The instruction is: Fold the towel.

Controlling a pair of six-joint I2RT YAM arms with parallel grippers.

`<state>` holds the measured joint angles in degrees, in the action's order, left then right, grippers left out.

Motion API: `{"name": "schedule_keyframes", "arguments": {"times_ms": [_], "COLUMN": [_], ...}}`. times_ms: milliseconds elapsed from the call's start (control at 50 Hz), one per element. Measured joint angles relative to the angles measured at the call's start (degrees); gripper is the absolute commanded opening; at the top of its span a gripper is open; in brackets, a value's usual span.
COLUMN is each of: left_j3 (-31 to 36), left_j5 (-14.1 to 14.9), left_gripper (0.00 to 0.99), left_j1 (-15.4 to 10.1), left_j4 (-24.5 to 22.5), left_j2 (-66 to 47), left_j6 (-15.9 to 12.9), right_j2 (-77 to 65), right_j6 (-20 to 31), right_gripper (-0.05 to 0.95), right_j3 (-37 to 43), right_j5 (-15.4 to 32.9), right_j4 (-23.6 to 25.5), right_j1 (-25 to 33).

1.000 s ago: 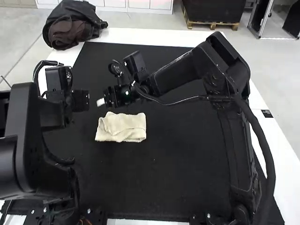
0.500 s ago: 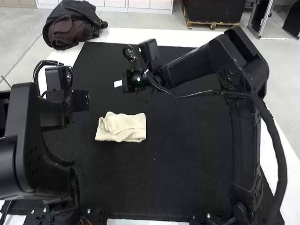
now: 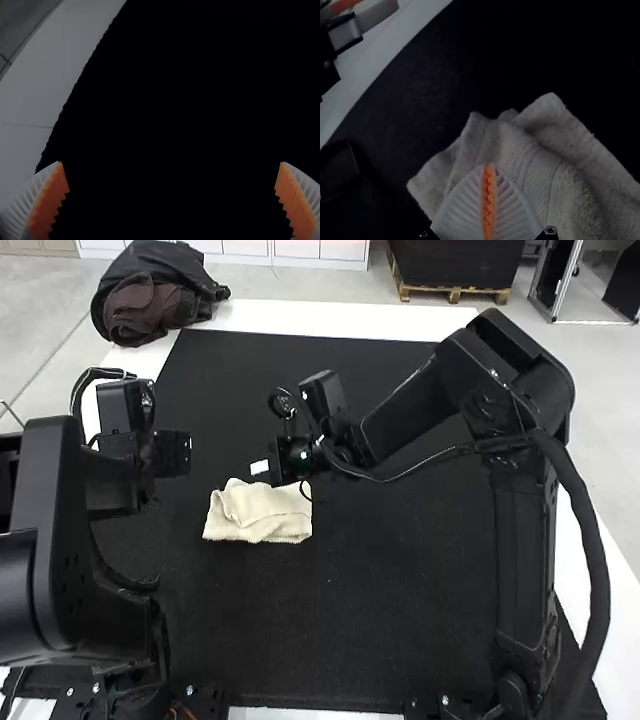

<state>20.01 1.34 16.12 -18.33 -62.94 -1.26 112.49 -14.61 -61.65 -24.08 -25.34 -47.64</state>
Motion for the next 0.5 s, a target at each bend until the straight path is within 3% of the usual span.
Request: {"name": "schedule_keyframes", "arguments": {"times_ms": [500], "left_j3": [0.02], "left_j5": [0.22], "left_gripper": [0.969], "left_j1": [0.0], "left_j4": [-0.81], "left_j2": [0.0], "left_j6": [0.0], "right_j2": [7.04], "right_j6": [-0.02], "right_gripper": [-0.02], "right_j3": [0.13], "right_j5": [-0.17], "right_j4": [-6.95], "right_j1": [-1.05]}}
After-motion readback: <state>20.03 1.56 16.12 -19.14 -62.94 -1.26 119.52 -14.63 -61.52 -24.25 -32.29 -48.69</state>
